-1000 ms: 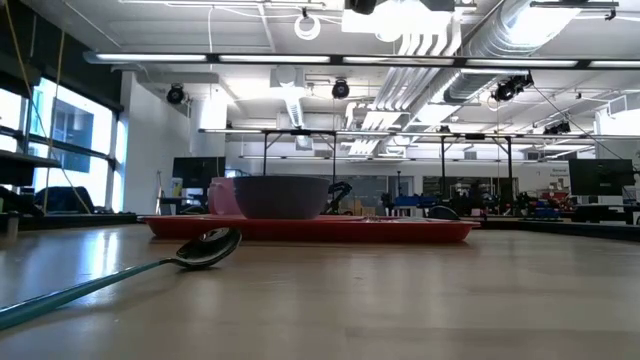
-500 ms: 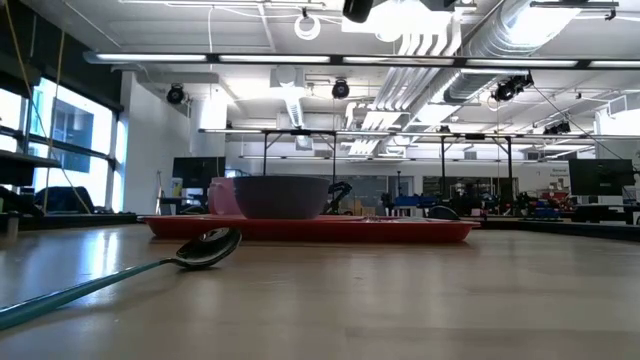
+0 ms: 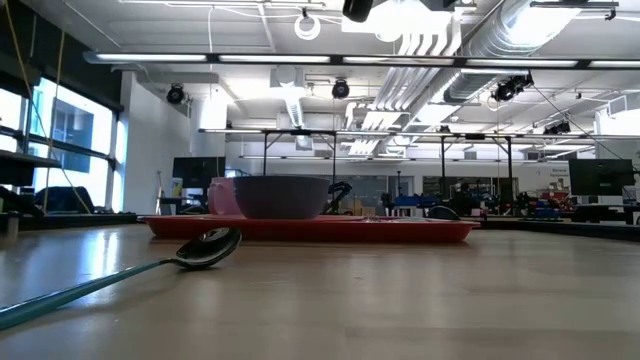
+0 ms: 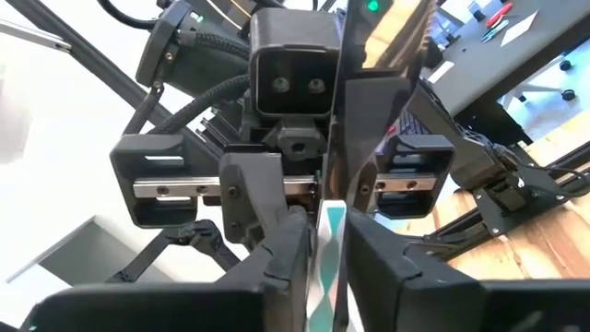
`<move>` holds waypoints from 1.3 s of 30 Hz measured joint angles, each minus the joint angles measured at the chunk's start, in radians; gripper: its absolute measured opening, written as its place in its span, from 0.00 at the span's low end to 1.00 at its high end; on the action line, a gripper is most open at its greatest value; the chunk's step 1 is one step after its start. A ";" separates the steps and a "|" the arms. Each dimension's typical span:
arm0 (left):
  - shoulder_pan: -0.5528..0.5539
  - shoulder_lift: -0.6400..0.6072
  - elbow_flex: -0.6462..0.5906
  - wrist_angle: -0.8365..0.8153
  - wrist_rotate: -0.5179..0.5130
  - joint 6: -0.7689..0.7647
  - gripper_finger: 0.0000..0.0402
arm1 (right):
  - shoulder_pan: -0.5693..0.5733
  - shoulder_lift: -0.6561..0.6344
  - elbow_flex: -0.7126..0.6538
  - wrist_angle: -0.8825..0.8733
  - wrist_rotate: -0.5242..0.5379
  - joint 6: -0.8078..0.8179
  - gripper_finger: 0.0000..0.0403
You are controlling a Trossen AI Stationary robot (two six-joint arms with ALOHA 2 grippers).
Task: Set up tray
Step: Put the blue knife on the gray napkin to the right of the blue fork
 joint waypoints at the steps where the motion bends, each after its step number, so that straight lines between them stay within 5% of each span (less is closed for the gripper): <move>1: 0.000 0.000 0.000 0.000 0.000 0.000 0.18 | -0.002 0.000 0.000 0.000 -0.002 0.000 0.14; 7: 0.001 0.000 0.000 -0.001 -0.004 -0.003 0.18 | -0.023 -0.001 0.000 0.006 -0.018 -0.012 0.04; 15: 0.000 0.001 0.000 -0.001 -0.015 0.008 0.23 | -0.027 -0.001 0.000 0.008 -0.027 -0.037 0.04; 22: -0.001 0.001 0.000 -0.070 -0.020 -0.004 0.36 | -0.043 -0.001 0.000 -0.048 0.007 -0.038 0.04; 29: 0.021 -0.037 0.002 -0.181 -0.037 0.001 0.59 | -0.078 -0.003 0.000 -0.138 0.015 -0.016 0.04; 34: 0.059 -0.101 0.000 -0.305 -0.036 0.023 0.75 | -0.125 -0.022 0.000 -0.341 0.079 -0.011 0.04; 39: 0.092 -0.174 0.000 -0.347 -0.067 0.064 0.83 | -0.184 -0.020 -0.001 -0.746 0.130 0.012 0.04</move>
